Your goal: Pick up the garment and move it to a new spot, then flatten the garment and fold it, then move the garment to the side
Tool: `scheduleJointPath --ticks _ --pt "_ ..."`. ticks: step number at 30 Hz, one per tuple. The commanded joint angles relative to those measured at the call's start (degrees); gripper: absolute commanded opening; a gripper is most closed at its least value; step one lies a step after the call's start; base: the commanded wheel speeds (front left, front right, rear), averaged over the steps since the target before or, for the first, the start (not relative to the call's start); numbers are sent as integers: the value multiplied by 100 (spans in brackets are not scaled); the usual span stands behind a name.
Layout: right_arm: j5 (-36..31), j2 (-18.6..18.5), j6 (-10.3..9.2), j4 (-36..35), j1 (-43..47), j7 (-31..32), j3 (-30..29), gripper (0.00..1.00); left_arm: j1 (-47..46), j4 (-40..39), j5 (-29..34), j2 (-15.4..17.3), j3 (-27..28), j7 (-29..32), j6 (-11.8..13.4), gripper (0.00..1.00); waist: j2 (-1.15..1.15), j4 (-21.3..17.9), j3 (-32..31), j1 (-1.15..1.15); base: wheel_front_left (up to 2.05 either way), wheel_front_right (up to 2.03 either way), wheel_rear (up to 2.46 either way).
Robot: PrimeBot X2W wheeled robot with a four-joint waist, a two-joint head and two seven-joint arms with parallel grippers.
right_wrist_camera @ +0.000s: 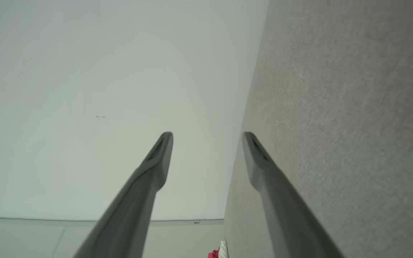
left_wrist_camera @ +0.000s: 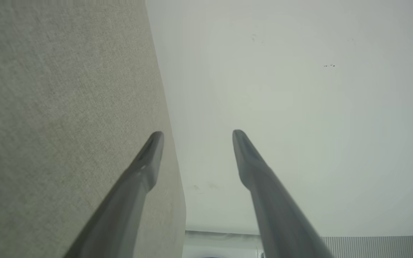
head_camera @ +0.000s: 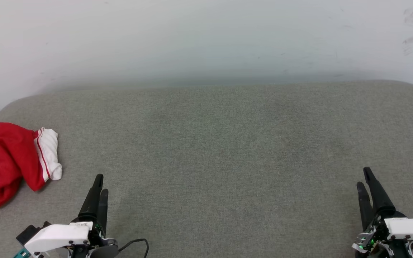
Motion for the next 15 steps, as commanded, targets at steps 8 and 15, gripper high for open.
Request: scheduleJointPath --ticks 8,15 --pt "-1139 -8 9 -483 -9 -248 -56 100 -96 -433 998 21 71 -251 200 100 0 6 15 0 0 0 0" --pt "-2076 -8 9 -788 51 -418 -21 100 -49 -722 1892 23 -54 -421 544 100 0 9 23 0 0 0 0"
